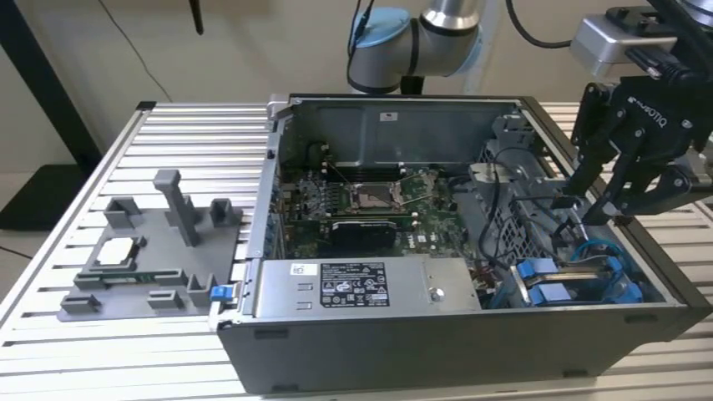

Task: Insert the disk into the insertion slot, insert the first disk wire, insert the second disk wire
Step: 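Insert the first disk wire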

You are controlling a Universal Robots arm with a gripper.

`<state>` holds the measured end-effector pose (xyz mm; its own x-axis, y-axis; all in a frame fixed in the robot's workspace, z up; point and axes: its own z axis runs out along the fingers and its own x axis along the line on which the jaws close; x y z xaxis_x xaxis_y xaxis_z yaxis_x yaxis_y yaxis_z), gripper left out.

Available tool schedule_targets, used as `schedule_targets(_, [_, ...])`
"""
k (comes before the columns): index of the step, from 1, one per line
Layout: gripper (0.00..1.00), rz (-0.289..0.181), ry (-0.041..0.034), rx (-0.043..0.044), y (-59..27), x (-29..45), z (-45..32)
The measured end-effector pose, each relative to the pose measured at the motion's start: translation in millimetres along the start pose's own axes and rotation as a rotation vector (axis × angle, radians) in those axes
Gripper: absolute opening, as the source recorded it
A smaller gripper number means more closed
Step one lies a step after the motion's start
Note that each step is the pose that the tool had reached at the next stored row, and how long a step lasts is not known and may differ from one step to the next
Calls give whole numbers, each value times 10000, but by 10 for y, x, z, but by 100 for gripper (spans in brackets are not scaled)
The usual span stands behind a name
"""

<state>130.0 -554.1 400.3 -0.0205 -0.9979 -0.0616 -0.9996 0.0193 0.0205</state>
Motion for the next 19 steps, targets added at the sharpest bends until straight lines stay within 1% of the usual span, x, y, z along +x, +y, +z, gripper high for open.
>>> schedule_targets(3, [100, 2, -40, -1, 12, -40, 4])
schedule_targets(8, [100, -1, -178, -4, 46, -53, 24])
schedule_targets(12, [100, -3, -295, -6, 51, -61, 49])
schedule_targets(13, [100, -3, -315, -6, 51, -62, 57])
schedule_targets(16, [100, -3, -347, -5, 51, -64, 86])
schedule_targets(19, [100, -3, -352, -5, 51, -67, 90])
